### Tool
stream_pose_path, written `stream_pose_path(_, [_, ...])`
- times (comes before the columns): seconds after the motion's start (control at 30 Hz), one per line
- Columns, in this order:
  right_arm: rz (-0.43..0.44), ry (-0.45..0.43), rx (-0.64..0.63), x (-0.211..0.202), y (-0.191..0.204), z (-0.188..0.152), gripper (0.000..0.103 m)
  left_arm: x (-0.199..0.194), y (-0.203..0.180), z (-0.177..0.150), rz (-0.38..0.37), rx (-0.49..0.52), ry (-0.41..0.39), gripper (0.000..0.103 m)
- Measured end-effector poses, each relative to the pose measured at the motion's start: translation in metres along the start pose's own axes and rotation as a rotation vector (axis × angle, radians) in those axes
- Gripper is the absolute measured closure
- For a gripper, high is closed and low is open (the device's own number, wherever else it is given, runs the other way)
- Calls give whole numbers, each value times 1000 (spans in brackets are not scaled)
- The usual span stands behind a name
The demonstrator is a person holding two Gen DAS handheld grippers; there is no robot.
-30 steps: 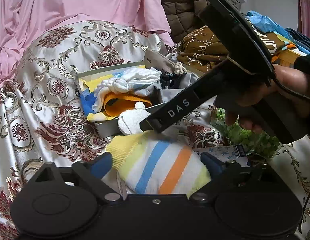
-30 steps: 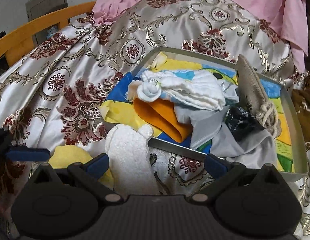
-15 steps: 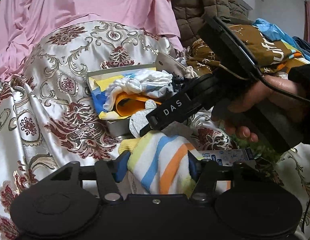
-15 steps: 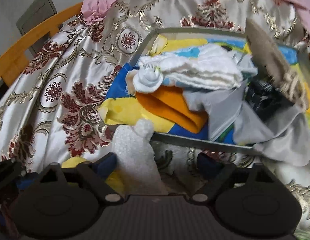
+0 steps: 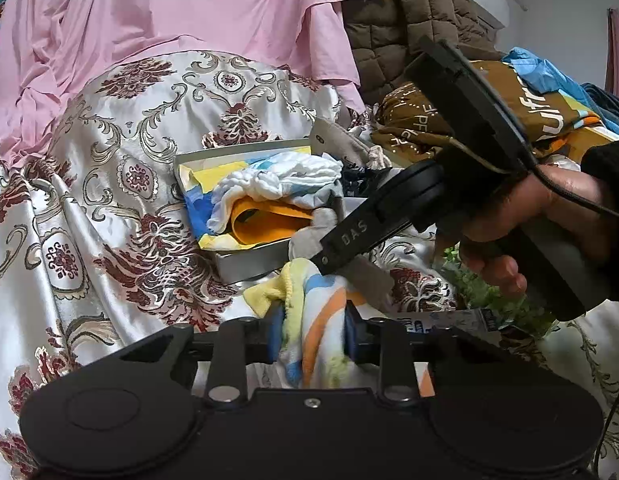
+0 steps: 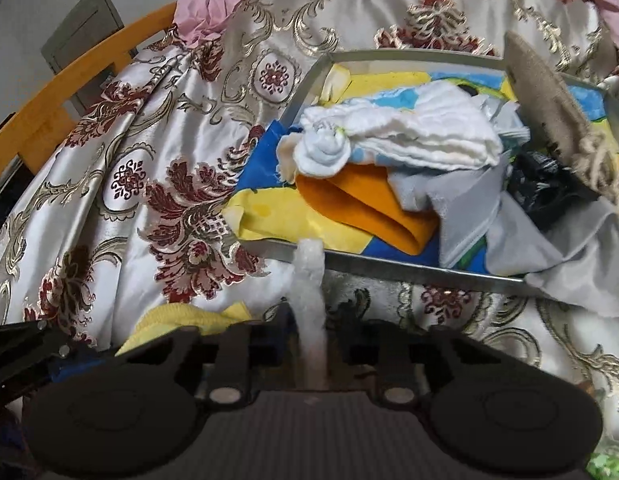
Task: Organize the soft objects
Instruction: 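Carry both socks into the frog-painting tray while both tools open to release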
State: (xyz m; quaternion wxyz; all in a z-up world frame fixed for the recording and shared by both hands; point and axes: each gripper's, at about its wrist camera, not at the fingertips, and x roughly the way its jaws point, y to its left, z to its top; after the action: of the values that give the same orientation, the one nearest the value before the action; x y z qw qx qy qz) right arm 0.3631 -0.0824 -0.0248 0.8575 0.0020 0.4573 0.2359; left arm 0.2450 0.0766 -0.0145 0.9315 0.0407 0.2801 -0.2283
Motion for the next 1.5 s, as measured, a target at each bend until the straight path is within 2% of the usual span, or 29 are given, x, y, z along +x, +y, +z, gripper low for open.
stream_pose_path(0.1, [-13, -32, 5, -11, -2, -1, 88, 0, 0, 1, -10, -20, 0, 75])
stream_pose_path(0.3, [-63, -102, 15, -41, -16, 1, 88, 1, 2, 10, -44, -70, -5, 77])
stream_pose_path(0.57, [-92, -132, 3, -85, -33, 2, 88, -1, 6, 42, -94, -129, -62, 77])
stream_pose_path(0.73, [-154, -155, -36, -112, -40, 13, 88, 7, 4, 81, -113, -92, -154, 77])
stream_pose_path(0.87, [-206, -182, -50, -124, -46, 30, 88, 17, -2, 120, -102, -35, -269, 77])
stream_pose_path(1.07, [-313, -222, -58, -124, -55, 64, 88, 45, -4, 157, -45, -96, -380, 77])
stream_pose_path(1.27, [-358, -199, -25, -102, -73, 99, 88, 94, 11, 158, -47, -206, -326, 77])
stream_pose_path(1.5, [-359, -176, -40, -74, -80, 101, 88, 104, 26, 123, -63, -189, -246, 76])
